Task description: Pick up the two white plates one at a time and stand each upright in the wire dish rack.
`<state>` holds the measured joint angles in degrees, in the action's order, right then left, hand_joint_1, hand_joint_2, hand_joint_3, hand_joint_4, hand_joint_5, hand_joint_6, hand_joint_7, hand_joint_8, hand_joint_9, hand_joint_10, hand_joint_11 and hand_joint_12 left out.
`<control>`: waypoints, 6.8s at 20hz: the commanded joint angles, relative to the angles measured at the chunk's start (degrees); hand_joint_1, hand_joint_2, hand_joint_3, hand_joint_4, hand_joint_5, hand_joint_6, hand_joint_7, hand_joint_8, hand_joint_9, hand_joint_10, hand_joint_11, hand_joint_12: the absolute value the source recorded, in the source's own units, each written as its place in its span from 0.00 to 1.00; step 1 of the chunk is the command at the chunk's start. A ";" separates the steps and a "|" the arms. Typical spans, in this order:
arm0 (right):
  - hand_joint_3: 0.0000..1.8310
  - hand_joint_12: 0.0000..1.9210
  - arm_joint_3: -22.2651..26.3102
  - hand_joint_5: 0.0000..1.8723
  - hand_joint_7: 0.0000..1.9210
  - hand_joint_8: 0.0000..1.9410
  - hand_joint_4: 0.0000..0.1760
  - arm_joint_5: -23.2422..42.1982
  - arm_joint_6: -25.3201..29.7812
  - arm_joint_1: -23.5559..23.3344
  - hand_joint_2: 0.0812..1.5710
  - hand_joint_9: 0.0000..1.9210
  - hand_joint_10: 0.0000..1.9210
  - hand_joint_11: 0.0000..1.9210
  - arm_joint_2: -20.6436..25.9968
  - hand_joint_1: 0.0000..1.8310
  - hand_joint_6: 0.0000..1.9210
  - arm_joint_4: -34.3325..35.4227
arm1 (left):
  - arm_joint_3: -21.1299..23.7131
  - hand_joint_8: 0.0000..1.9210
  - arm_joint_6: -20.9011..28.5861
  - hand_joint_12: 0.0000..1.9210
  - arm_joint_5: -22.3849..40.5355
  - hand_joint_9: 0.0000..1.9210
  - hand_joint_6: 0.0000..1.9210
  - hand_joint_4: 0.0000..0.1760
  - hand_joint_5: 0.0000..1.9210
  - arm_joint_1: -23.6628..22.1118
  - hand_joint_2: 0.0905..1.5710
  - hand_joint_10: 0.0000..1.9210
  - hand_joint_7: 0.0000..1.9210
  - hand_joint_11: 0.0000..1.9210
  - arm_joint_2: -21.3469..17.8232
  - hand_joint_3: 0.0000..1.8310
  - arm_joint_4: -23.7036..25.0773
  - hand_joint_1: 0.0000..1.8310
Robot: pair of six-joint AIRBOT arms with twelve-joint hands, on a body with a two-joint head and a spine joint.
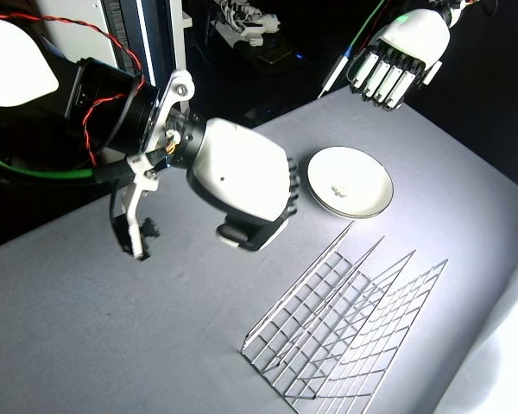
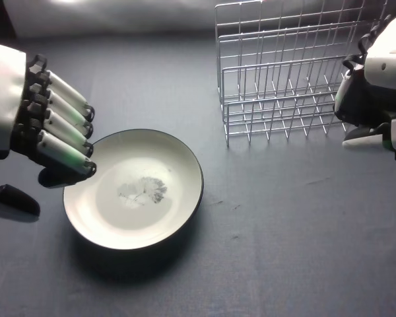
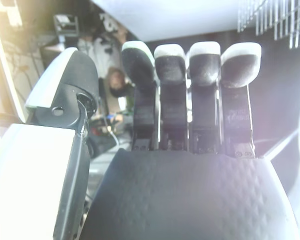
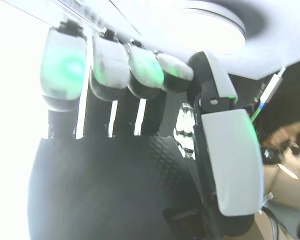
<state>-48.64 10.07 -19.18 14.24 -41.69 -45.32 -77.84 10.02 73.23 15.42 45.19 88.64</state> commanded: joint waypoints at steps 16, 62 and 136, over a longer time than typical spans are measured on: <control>0.01 0.00 1.95 0.00 0.00 0.00 0.00 8.61 -0.31 -0.01 0.75 0.00 0.00 0.00 0.77 0.00 0.00 -1.81 | 1.49 0.00 -3.24 0.03 -0.15 0.03 0.00 0.00 0.05 3.53 0.68 0.00 0.04 0.01 2.14 0.00 1.82 0.00; 0.00 0.00 -9.20 0.00 0.00 0.00 0.00 38.23 -13.10 13.62 0.74 0.00 0.00 0.00 -8.87 0.00 0.00 10.39 | -13.62 0.00 -7.83 0.00 -11.45 0.00 0.00 0.00 0.01 19.66 0.66 0.00 0.00 0.00 12.08 0.00 3.16 0.00; 0.00 0.63 -29.76 0.53 0.57 0.37 0.00 33.27 -12.28 12.94 0.66 0.57 0.53 0.55 -38.12 0.76 0.45 6.33 | -14.49 0.00 -3.12 0.00 -11.67 0.00 0.00 0.00 0.02 12.86 0.68 0.00 0.01 0.00 11.71 0.00 -7.91 0.00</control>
<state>-77.76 40.69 -31.79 26.94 -79.94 -40.75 -92.14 7.20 59.31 28.80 56.86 84.84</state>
